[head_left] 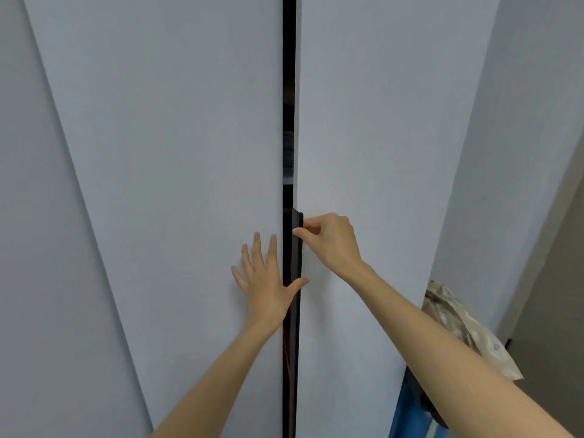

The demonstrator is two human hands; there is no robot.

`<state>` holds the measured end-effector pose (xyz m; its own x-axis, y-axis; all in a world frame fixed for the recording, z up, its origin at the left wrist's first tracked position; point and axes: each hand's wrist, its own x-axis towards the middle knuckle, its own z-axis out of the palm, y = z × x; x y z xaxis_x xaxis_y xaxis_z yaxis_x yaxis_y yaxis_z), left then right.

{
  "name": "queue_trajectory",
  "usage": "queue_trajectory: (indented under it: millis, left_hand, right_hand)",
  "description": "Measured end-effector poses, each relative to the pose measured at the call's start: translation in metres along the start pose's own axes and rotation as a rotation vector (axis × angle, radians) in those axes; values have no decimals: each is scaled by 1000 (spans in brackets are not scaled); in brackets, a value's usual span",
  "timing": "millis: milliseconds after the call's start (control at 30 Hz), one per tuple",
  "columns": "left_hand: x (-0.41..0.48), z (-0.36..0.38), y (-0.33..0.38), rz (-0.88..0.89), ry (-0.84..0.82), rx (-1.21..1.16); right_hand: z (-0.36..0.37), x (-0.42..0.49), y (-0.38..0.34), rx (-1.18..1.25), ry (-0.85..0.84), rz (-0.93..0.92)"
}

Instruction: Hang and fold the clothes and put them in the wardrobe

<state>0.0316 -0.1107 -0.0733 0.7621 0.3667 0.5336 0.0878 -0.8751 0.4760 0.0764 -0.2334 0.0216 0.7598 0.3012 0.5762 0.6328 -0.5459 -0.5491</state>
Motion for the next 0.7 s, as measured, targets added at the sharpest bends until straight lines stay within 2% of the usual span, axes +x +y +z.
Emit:
queue_trajectory:
  millis: [200,467,633,700]
  left_hand:
    - [48,18,-16,-27,-8,58]
    - [75,39,-23,108,107,216]
    - [77,44,-23,95,165,276]
    - [77,41,-22,80,123,281]
  right_hand:
    - [27,48,13,-172,15,-55]
    - [45,84,26,-116,42,-16]
    - [46,89,30,-85,40,-11]
    - [45,89,30,-76,30,-7]
